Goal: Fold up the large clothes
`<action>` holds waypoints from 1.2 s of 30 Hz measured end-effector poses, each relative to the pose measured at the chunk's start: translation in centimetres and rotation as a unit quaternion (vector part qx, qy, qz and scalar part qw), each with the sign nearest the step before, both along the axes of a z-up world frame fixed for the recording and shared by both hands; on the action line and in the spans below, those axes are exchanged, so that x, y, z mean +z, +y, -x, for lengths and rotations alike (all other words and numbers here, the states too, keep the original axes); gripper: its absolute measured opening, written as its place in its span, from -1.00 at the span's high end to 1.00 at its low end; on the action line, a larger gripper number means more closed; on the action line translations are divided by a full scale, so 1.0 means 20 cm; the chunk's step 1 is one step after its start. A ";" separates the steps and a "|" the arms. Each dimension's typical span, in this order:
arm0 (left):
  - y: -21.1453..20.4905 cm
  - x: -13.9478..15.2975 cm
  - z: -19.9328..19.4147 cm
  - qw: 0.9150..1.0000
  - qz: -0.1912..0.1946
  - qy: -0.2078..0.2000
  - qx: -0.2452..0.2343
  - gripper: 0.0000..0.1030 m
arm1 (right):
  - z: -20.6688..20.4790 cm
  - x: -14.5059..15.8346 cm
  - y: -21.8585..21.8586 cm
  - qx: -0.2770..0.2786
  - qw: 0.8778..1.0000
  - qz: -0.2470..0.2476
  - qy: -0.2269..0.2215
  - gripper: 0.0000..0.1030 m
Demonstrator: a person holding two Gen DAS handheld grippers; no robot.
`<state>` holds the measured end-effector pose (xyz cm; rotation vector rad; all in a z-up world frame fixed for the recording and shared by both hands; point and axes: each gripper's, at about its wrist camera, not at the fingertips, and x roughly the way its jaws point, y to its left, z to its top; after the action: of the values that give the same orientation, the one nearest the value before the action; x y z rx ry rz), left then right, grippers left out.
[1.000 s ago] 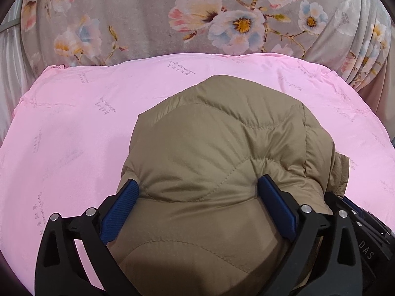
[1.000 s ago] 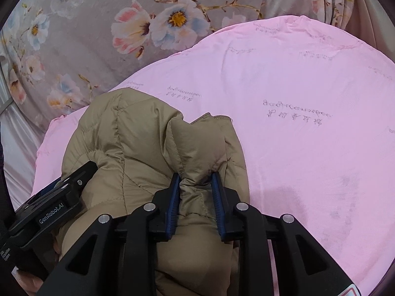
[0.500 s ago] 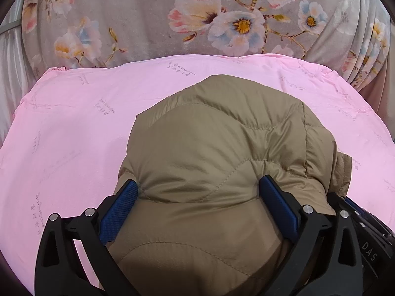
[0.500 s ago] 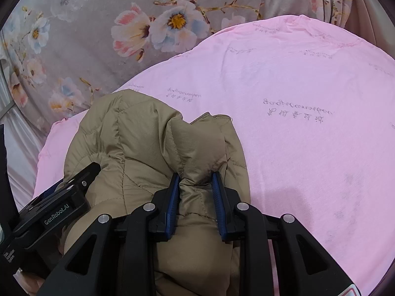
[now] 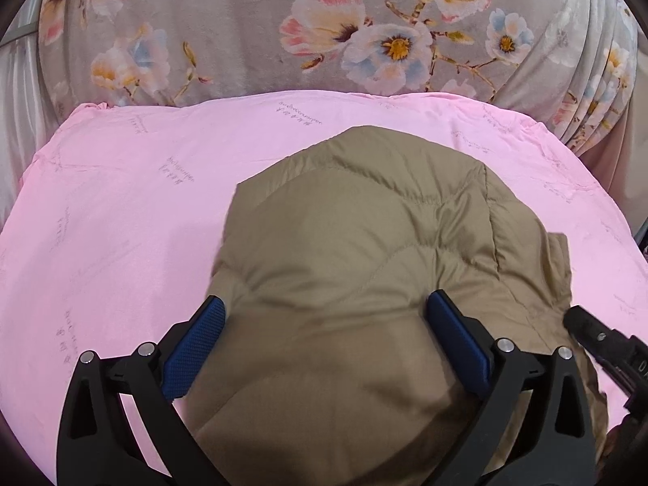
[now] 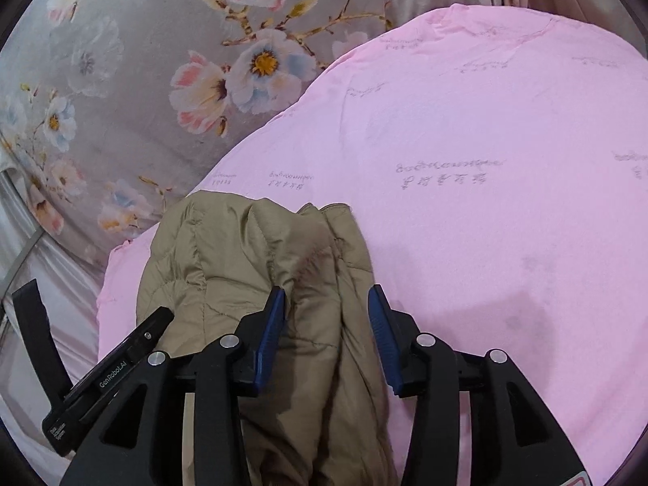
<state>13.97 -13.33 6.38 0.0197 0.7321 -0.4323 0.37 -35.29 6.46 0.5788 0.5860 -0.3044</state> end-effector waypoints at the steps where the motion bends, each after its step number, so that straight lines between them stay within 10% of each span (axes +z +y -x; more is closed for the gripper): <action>1: 0.03 0.02 0.03 1.000 0.004 0.005 -0.002 -0.89 | 0.03 0.04 0.03 0.011 1.000 0.010 0.003 0.23; 8: 0.07 0.10 0.27 0.999 0.011 0.020 -0.033 -0.87 | 0.16 0.16 0.31 0.090 0.993 0.066 0.026 0.65; 36: 0.01 -0.18 0.44 0.998 -0.046 -0.034 -0.023 -0.91 | 0.20 -0.18 0.29 0.090 0.991 0.067 0.068 0.70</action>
<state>5.13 -13.18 2.79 0.1367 0.6859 -0.4405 -3.58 -29.56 2.89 0.3740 0.7380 -0.2121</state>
